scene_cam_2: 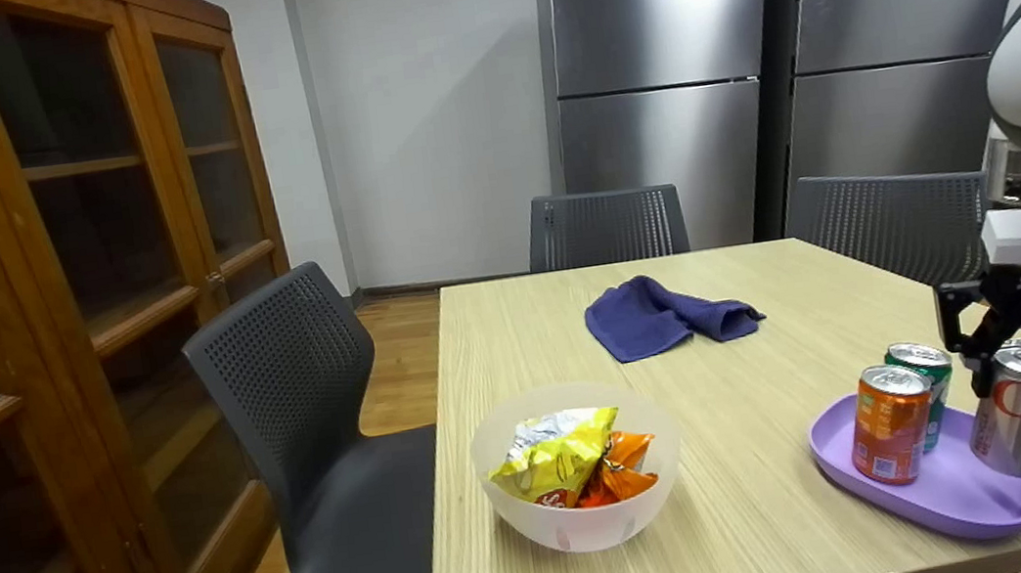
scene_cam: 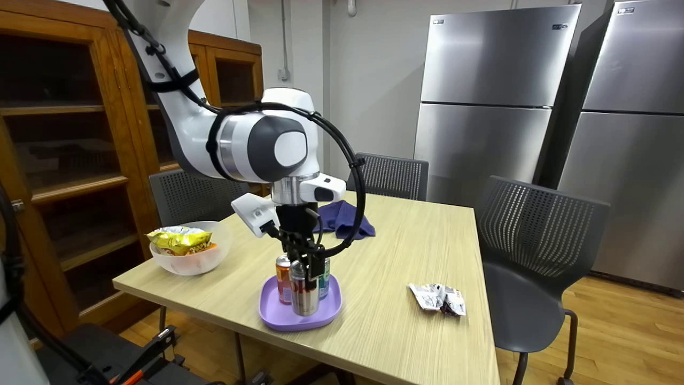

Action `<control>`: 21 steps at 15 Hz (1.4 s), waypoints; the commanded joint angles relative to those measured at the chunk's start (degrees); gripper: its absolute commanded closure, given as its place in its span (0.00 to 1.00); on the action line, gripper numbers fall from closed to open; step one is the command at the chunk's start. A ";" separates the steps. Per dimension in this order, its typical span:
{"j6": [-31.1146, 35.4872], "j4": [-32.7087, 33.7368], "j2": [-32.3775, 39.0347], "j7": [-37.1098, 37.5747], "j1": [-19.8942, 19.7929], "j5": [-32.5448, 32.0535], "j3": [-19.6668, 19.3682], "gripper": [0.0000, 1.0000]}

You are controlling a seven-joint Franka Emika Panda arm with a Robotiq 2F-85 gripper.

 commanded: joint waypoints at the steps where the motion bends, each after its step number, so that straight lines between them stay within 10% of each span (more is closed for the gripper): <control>1: 1.60 0.92 1.76 -0.88 0.60 0.20 0.38 0.61; 21: 3.63 3.96 7.20 -0.35 4.09 2.22 -1.31 0.61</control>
